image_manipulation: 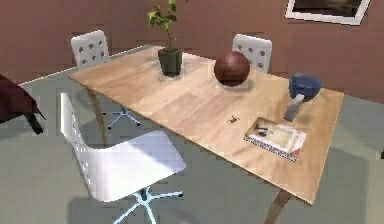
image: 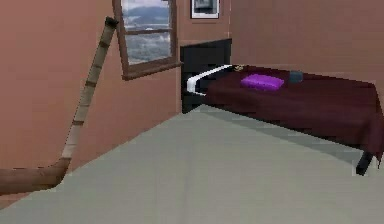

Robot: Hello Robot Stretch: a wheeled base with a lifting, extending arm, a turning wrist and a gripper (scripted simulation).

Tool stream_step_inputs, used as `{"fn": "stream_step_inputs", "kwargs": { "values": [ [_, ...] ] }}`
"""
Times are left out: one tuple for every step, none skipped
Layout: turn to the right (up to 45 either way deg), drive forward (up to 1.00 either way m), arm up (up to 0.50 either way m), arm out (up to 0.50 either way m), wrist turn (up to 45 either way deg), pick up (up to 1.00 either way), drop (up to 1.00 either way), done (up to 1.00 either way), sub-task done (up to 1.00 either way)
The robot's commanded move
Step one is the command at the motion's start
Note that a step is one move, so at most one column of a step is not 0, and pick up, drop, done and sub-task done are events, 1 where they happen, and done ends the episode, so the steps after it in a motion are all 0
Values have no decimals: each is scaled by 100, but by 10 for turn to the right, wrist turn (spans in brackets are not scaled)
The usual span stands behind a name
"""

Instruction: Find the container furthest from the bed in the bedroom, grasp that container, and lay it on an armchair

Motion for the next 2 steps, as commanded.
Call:
{"fn": "stream_step_inputs", "kwargs": {
  "values": [
    [0, 45, 0, 0, 0, 0, 0, 0, 0],
    [360, 0, 0, 0, 0, 0, 0, 0, 0]
  ]
}}
